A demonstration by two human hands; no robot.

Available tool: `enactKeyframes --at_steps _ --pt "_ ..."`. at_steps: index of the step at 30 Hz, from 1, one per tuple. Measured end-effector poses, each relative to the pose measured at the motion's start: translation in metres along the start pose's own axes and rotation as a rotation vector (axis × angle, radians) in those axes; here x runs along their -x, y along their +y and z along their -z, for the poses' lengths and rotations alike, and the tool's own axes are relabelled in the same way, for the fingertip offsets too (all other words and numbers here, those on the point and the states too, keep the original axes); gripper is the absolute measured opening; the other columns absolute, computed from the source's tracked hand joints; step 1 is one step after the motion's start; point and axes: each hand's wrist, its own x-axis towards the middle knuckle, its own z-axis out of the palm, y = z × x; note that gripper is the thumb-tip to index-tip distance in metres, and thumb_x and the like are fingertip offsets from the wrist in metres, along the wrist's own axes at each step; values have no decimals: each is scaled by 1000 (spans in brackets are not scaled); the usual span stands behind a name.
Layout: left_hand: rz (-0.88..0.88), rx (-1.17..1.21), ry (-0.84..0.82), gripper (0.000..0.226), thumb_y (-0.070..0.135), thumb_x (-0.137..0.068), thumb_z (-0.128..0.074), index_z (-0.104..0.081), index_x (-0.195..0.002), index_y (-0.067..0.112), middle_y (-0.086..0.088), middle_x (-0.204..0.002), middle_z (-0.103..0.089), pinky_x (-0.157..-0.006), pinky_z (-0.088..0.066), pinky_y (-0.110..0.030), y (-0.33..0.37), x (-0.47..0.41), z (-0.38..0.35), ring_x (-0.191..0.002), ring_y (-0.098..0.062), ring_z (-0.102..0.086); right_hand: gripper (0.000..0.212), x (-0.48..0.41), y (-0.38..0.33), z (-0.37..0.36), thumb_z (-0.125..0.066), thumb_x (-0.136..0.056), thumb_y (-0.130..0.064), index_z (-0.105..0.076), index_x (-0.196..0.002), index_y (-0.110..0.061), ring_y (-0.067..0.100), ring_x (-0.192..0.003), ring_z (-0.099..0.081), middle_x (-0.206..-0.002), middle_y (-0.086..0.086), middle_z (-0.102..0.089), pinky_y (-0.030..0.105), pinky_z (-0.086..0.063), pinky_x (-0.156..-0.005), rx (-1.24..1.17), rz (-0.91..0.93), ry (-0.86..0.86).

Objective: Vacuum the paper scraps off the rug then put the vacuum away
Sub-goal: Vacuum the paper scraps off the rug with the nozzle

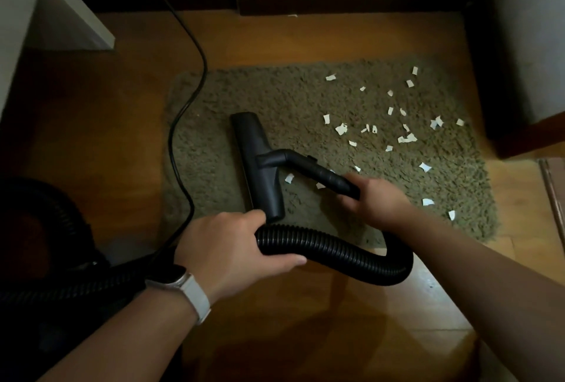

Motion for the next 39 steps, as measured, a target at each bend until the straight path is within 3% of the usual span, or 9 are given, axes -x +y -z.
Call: enactKeyframes --at_steps 7,15,23,27,32,39 --pt "-51 10 37 74 103 -56 -23 -41 -63 31 14 -51 -44 -41 -23 -20 5 -8 -12 -46 3 -42 30 5 17 -11 -61 -91 -52 -54 -117 -38 12 -67 -61 -74 -10 -59 34 -55 -63 -66 -36 -19" --pt "-61 25 34 75 105 -55 -17 -37 -62 33 14 -52 -42 -43 -23 -21 0 -8 -17 -48 4 -40 33 14 22 -13 -60 -90 -54 -51 -118 -39 20 -66 -60 -72 -9 -57 28 -45 -55 26 -108 127" --pt "-58 40 26 79 105 -53 -25 -47 -69 31 14 -57 -46 -47 -36 -21 -2 -10 -18 -54 2 -46 40 8 -4 -11 -55 -93 -56 -46 -128 -38 17 -72 -60 -84 -8 -59 31 -53 -59 139 63 18" --pt "-56 85 80 75 102 -56 -29 -47 -67 31 16 -55 -45 -45 -33 -19 0 -12 -13 -53 1 -47 34 14 19 1 -60 -92 -51 -51 -122 -40 15 -66 -60 -78 -10 -60 27 -46 -52 51 -96 73" --pt "-62 70 81 78 104 -54 -22 -48 -73 33 17 -59 -48 -50 -30 -18 10 -17 -9 -57 1 -49 27 26 37 12 -60 -92 -45 -54 -118 -36 21 -67 -62 -75 -4 -60 34 -52 -58 -16 -222 149" --pt "-106 72 104 75 101 -58 -28 -49 -69 30 14 -56 -46 -46 -34 -20 6 -12 -9 -53 -2 -48 35 15 6 6 -57 -93 -50 -48 -125 -39 17 -67 -60 -76 -8 -57 28 -46 -55 125 -63 79"
